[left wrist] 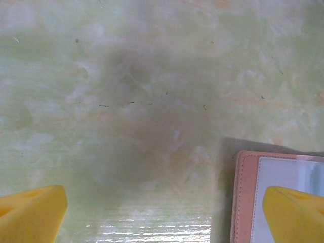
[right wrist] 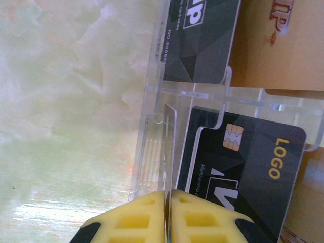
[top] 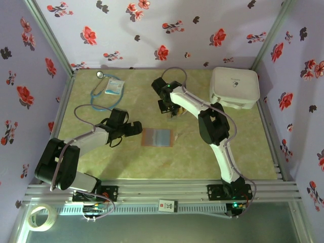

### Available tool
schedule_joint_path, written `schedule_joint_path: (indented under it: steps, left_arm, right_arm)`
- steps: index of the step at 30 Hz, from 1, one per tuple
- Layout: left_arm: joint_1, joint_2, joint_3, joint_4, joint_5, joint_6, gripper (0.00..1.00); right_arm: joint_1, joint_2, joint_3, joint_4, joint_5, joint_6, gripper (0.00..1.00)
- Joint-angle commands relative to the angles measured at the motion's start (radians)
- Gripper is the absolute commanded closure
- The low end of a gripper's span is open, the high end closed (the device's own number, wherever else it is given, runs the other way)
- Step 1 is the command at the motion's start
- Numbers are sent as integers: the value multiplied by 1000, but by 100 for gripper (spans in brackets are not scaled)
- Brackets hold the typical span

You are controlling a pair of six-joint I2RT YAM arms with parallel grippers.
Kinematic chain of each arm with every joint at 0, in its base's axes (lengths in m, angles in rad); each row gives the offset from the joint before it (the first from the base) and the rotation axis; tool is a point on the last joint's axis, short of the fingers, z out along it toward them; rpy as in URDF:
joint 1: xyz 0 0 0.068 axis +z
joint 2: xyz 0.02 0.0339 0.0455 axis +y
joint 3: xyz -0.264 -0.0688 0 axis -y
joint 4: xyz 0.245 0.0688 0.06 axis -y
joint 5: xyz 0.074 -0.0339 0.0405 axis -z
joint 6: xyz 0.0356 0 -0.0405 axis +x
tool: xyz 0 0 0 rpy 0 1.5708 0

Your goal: Put the credit cards into the card holder

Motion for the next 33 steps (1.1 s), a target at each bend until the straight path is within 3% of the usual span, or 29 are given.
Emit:
schedule_joint_path:
  steps: [1, 9, 18, 33]
  left_arm:
    - [8, 15, 11, 10, 13, 7, 0]
    - [7, 17, 14, 5, 20, 11, 0]
    - [5, 3, 28, -11, 60, 38, 0]
    - [-94, 9, 14, 78, 114, 0, 0]
  right_arm:
    - [-6, -7, 5, -1, -11, 6, 97]
    - [-9, -53, 6, -8, -12, -6, 100]
    - [-6, -227, -60, 30, -62, 4, 100]
    - [-9, -683, -773, 561, -301, 210, 100]
